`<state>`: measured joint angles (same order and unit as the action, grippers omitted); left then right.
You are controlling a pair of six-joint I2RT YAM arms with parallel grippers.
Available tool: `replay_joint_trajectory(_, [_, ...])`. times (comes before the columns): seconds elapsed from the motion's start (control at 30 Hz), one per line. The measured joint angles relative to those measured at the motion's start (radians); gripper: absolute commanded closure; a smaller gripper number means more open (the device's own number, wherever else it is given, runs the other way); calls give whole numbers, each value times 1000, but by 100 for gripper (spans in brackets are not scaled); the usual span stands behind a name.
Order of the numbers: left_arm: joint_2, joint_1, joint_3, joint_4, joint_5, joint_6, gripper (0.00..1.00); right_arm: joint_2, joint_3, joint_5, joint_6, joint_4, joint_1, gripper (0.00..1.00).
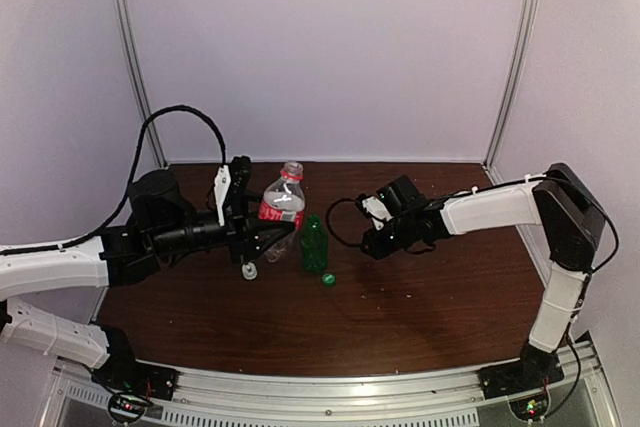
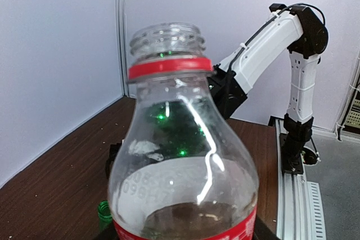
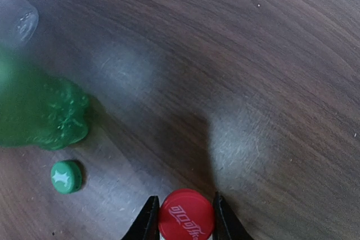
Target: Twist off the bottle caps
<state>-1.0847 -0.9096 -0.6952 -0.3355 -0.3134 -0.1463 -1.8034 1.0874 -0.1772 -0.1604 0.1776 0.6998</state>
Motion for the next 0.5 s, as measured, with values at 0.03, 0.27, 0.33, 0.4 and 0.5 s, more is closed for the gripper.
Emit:
replay_joint_trajectory(0.03, [0,0,1,0,0,0,71,-26,19,4,-2,-3,-6,71])
replay_joint_trajectory(0.27, [1,0,5,5,8,0,71,-152,134,21,-4,-18,-39,67])
replay_joint_trajectory(0.33, [3,0,9,5,11,0,71,-170,143,22,-2,-22,-47,66])
replay_joint_trajectory(0.4, [3,0,14,8,15,0,71,-183,146,22,-2,-21,-53,65])
replay_joint_trajectory(0.5, [3,0,14,10,19,0,71,-193,146,23,-1,-22,-66,64])
